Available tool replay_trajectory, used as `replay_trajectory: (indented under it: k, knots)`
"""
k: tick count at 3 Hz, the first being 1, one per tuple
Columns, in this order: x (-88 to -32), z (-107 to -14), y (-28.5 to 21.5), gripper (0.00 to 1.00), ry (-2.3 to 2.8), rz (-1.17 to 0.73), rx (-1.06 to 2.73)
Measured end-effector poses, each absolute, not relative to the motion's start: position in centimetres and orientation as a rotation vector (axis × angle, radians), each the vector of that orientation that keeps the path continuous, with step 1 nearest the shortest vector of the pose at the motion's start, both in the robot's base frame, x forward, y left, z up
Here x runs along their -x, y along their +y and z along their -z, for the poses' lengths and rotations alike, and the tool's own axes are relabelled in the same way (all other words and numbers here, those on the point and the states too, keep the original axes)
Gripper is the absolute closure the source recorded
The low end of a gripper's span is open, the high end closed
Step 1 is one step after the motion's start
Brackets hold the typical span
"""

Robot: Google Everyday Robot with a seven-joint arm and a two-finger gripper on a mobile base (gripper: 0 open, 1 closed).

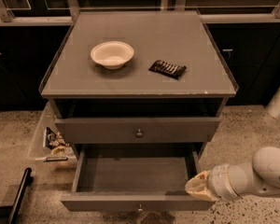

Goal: Close middle drawer

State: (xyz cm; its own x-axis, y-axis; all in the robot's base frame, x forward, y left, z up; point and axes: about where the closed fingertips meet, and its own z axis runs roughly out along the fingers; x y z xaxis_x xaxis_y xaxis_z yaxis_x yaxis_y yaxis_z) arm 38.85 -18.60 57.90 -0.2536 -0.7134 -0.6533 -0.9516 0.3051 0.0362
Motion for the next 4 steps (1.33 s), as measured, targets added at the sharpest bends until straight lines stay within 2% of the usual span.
replay_trajectory:
  k: [2, 4]
  knots:
    - [-37.3, -52.0, -16.2, 1.00, 2.063, -0.698, 1.476]
    - [-36.5, -47.6, -14.6, 1.00, 1.999, -0.724, 1.487]
